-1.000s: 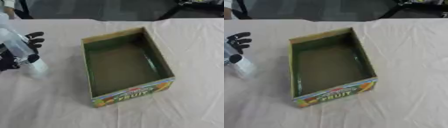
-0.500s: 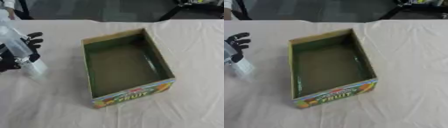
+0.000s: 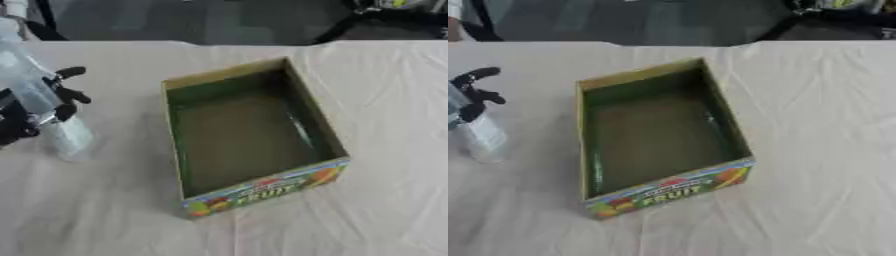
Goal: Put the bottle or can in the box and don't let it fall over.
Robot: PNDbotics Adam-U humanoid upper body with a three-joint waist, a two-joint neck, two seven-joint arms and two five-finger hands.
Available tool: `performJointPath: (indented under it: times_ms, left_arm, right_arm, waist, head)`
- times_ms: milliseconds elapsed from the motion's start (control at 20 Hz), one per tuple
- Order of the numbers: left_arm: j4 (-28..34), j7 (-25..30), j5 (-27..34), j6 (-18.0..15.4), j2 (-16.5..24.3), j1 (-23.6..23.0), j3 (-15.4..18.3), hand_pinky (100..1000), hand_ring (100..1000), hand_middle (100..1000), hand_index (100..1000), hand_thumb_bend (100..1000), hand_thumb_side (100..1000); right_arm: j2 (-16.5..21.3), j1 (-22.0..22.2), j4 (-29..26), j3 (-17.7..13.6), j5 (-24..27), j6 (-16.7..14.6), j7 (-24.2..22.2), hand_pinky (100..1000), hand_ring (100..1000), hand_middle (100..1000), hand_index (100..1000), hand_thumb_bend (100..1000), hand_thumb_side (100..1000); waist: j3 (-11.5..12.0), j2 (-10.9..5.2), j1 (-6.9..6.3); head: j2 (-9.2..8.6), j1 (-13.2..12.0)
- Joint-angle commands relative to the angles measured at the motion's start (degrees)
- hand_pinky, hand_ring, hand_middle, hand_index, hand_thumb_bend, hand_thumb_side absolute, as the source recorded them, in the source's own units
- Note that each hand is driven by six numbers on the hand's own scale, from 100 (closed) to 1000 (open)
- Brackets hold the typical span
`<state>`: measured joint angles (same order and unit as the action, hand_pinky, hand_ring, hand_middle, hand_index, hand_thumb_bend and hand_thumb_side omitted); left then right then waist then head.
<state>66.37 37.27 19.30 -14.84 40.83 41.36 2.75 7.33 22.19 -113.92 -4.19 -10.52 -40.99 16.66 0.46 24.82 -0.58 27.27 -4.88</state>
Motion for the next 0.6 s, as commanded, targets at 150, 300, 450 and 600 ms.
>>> performJointPath:
  times_ms: [150, 300, 450, 600]
  left_arm:
    - [-0.44, 1.64, 0.67, -0.12, 1.3, 0.6, 0.32, 952, 520, 1000, 243, 349, 396]
    - [-0.61, 1.92, 0.82, 0.04, 1.33, 0.82, 0.39, 879, 493, 1000, 219, 352, 416]
    - [-0.8, 1.87, 0.54, 0.01, 1.27, 0.95, 0.47, 821, 467, 1000, 176, 386, 454]
    - [-0.85, 1.67, 0.44, -0.25, 1.2, 1.07, 0.53, 698, 431, 1000, 155, 370, 530]
  right_arm:
    - [0.14, -0.07, -0.68, -0.16, 0.14, 0.42, -0.08, 1000, 1000, 1000, 1000, 100, 470]
    - [0.12, -0.24, -0.68, -0.12, 0.18, 0.52, -0.12, 1000, 1000, 1000, 1000, 100, 470]
    - [0.09, -0.36, -0.68, -0.09, 0.23, 0.59, -0.2, 1000, 1000, 1000, 1000, 100, 470]
    - [0.15, -0.43, -0.68, -0.04, 0.28, 0.48, -0.28, 1000, 1000, 1000, 1000, 100, 470]
  waist:
    - [-0.05, -0.54, -0.06]
    - [-0.03, -0.45, -0.05]
    - [-0.02, -0.36, -0.02]
    - [-0.03, -0.28, 0.03]
  head:
    - [-0.56, 0.1]
    - [-0.65, 0.04]
    - [-0.76, -0.04]
    - [-0.82, -0.1]
